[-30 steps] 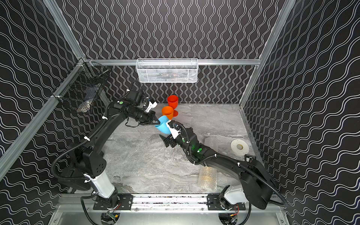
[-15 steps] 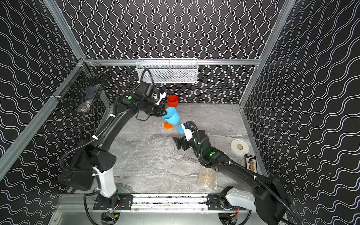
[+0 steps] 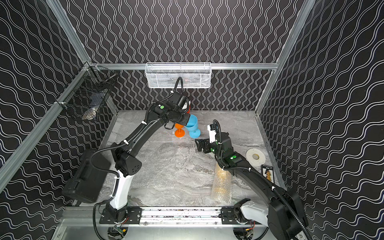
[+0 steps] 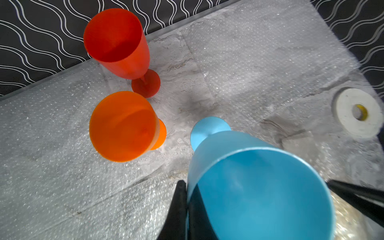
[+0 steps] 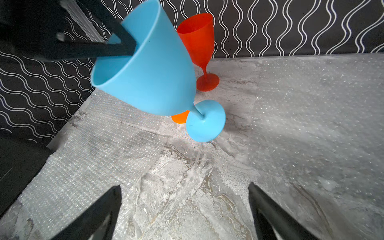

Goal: Unpack wine glasses from bubble wrap
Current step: Place the wine glass at the center of the board.

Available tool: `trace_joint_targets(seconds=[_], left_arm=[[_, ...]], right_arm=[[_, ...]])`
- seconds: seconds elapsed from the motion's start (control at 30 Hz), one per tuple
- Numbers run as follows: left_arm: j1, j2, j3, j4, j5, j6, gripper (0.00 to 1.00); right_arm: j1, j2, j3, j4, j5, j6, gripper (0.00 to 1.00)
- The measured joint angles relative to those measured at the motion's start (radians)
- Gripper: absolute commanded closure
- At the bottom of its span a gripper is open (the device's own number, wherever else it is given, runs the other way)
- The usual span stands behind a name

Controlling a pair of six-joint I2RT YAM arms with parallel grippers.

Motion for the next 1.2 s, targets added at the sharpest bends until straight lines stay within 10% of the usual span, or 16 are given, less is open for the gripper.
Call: trace_joint_targets(seconds=[1.2], left_arm=[[0.021,0.197,0.023,0.183,-0.163,0.079,0.99]], right_arm=[[0.0,0.0,-0.008,-0.024,-0.046,0.014,0.04]])
